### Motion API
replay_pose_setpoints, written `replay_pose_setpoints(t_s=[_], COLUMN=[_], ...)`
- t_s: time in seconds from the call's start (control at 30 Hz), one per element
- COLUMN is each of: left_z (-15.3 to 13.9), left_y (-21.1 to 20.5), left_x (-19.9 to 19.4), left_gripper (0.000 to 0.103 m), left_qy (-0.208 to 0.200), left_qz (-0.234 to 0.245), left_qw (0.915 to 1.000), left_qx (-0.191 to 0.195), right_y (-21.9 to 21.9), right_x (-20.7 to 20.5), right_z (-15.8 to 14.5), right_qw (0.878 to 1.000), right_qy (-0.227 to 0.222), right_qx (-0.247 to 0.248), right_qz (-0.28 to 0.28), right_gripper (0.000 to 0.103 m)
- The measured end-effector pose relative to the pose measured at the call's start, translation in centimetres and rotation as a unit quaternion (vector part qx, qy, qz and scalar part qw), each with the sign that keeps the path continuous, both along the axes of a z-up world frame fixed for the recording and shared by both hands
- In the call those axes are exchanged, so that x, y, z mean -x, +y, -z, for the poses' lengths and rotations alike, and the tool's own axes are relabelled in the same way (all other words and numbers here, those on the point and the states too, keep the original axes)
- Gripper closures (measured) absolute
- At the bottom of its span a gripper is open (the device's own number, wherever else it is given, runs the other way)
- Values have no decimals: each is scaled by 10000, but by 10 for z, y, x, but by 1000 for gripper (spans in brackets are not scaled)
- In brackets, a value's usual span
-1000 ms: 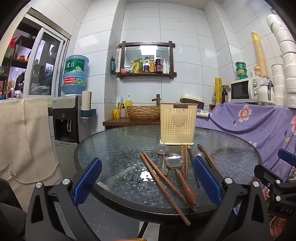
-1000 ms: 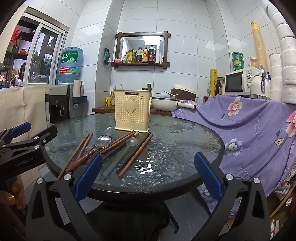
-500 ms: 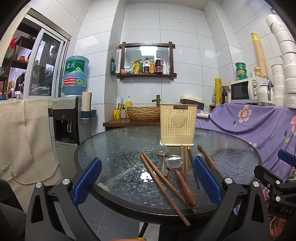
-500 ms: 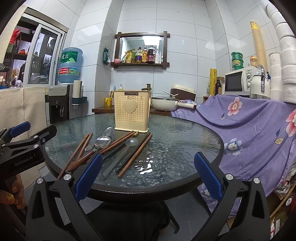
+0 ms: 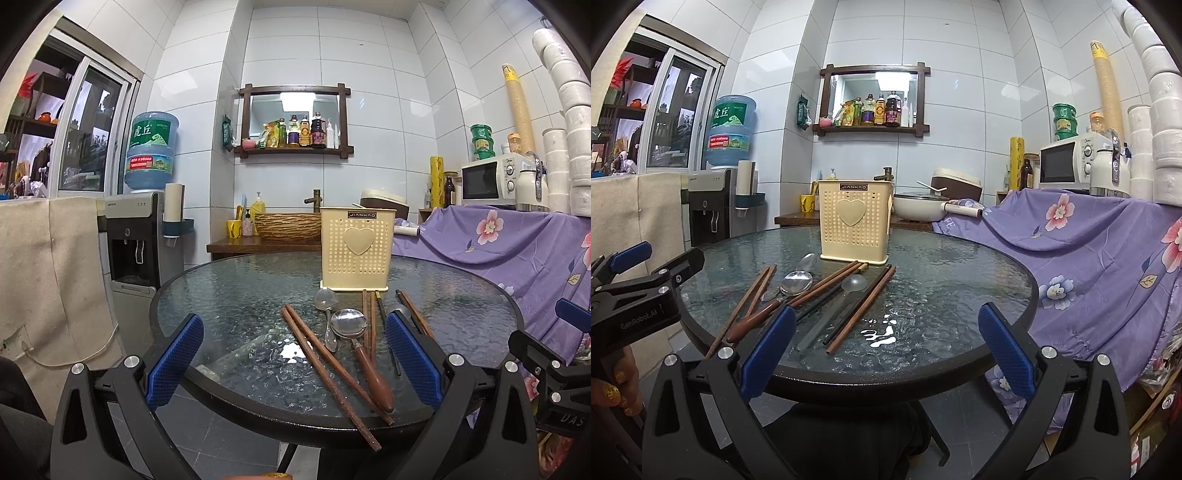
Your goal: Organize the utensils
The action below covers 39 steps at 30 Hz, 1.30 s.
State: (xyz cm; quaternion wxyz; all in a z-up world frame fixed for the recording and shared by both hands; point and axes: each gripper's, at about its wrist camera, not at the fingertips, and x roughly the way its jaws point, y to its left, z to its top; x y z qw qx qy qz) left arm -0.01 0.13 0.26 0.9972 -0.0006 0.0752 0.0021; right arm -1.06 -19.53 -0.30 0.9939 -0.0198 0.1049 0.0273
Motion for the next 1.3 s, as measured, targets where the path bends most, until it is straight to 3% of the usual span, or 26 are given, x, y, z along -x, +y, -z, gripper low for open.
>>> replay_pose_setpoints(t_s=[1.3], left_z=[-2], left_y=[2], left_x=[1], left_gripper=[6], left_qy=[-26], left_qz=[-13], left_qw=[10000], left_qx=[-6], right_y=[2], right_x=[0], right_z=[-2], right_qw=[10000], right_qy=[-36], right_qx=[5], right_qz=[-16], right_gripper=[6])
